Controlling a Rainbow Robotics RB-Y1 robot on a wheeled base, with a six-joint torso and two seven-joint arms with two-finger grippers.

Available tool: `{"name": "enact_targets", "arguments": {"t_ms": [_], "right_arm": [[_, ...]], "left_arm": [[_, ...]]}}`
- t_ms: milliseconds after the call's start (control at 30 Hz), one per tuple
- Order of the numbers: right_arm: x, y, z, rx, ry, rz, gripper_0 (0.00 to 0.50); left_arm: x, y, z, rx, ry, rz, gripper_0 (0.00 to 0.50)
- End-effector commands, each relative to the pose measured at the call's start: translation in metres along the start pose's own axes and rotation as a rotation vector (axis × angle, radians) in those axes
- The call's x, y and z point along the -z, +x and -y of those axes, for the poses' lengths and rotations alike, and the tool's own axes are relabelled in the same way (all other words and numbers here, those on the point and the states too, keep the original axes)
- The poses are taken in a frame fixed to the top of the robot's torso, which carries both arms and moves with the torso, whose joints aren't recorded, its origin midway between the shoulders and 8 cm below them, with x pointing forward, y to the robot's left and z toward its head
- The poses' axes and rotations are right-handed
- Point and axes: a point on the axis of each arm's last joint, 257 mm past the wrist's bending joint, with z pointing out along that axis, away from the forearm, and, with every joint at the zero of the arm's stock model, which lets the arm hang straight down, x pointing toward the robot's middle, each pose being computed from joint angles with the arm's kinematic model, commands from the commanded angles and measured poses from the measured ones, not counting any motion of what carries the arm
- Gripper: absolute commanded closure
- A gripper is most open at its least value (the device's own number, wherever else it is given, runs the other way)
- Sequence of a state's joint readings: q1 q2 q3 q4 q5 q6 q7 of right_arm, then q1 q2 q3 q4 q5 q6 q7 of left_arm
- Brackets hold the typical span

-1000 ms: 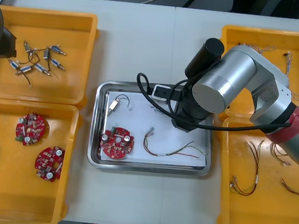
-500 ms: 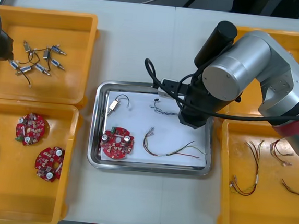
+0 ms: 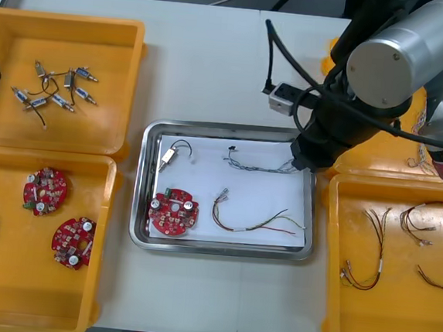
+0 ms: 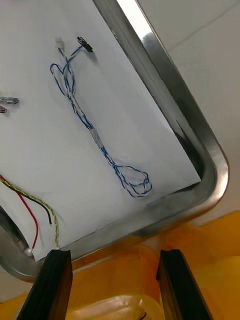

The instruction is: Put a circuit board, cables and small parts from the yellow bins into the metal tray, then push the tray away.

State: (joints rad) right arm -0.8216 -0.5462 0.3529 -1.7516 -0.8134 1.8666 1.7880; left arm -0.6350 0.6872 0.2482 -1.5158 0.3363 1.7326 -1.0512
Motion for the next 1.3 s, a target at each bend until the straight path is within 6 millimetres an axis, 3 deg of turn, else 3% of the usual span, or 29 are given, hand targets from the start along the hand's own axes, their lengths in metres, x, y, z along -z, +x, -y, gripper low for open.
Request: {"name": "enact_targets", "arguments": {"t_ms": [33, 167, 367, 733, 1300], "right_arm": [[0.037, -0.018, 0.011, -0.100, 0.027, 0.073, 0.000], [0.053, -0.021, 0.027, -0.253, 0.041, 0.126, 0.000], [0.066, -0.007, 0.049, -0.463, 0.066, 0.159, 0.000], [0.072, 0.046, 0.081, -0.796, 0.100, 0.172, 0.000], [0.080, 0.137, 0.125, -1.016, 0.200, 0.144, 0.000]], "left_arm": [[0.018, -0.036, 0.009, 0.110, 0.033, 0.079, 0.000], [0.017, -0.039, 0.014, 0.188, 0.046, 0.092, 0.000], [0.006, -0.040, 0.020, 0.249, 0.048, 0.030, 0.000], [-0.002, -0.045, 0.034, 0.287, 0.024, -0.014, 0.000], [-0.021, -0.070, 0.051, 0.328, 0.067, 0.051, 0.000]]}}
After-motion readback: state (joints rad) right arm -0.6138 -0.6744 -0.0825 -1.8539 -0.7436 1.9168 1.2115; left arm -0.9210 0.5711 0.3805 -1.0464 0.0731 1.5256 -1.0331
